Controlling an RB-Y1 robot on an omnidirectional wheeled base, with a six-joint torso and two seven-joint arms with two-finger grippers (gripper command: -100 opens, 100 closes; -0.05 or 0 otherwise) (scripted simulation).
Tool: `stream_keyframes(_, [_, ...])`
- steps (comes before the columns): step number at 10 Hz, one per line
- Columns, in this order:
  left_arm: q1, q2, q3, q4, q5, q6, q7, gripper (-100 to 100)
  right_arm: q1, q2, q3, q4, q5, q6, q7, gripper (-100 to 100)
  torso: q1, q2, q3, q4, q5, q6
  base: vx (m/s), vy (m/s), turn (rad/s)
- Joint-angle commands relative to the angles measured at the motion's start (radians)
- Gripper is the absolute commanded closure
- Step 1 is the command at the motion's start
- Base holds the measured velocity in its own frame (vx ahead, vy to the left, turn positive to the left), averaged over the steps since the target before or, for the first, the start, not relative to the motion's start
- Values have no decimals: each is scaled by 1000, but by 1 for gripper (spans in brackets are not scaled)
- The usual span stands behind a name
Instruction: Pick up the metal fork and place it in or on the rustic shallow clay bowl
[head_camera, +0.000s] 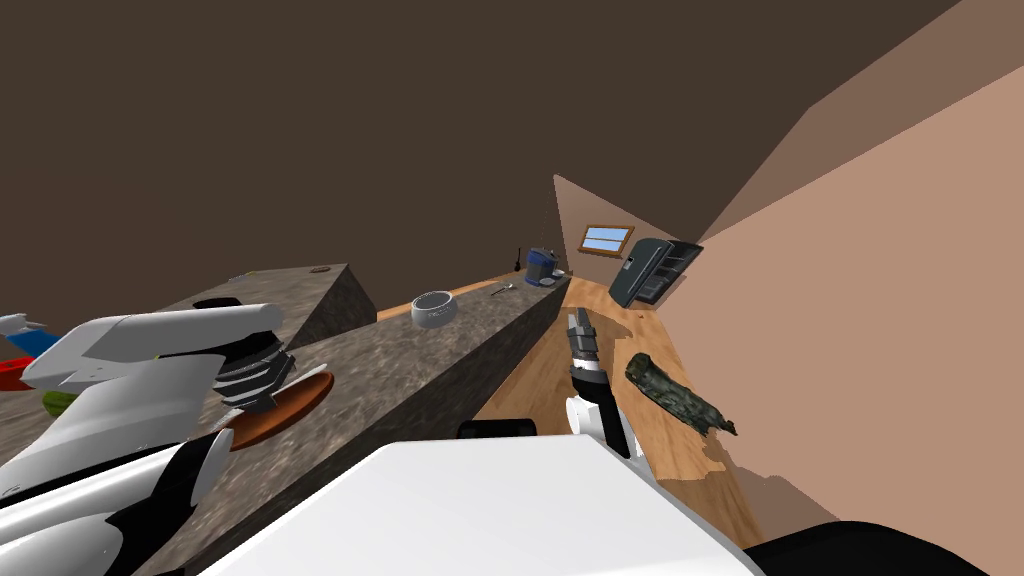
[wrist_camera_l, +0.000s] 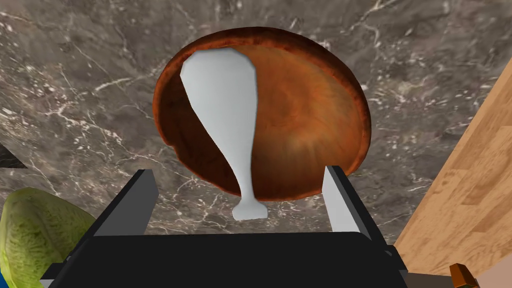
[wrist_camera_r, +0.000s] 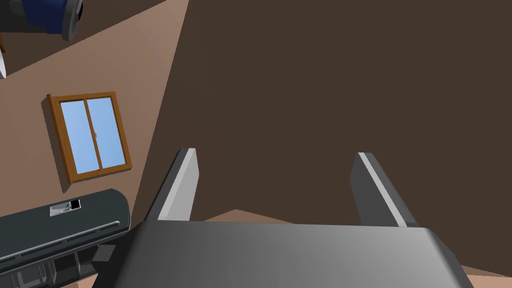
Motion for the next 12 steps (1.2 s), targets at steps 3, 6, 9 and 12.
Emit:
stream_keyframes(3, [-4,65,5,-20,41,73,23,-100,0,0,0,0,0,0,0,0,0,1,1,0,0,0,-29,6,-73])
stream_keyframes(6, [-11,94,3,-12,57,91,30,-100,0,0,0,0,0,0,0,0,0,1,1,0,0,0,-17,5,-49])
stream_keyframes(9, [-11,96,3,-13,58,94,30,0,0,0,0,0,0,0,0,0,0,-1,0,0,0,-1,0,0,0])
stream_keyframes(12, [-11,96,3,-13,58,94,30,0,0,0,0,0,0,0,0,0,0,-1,0,0,0,-1,0,0,0])
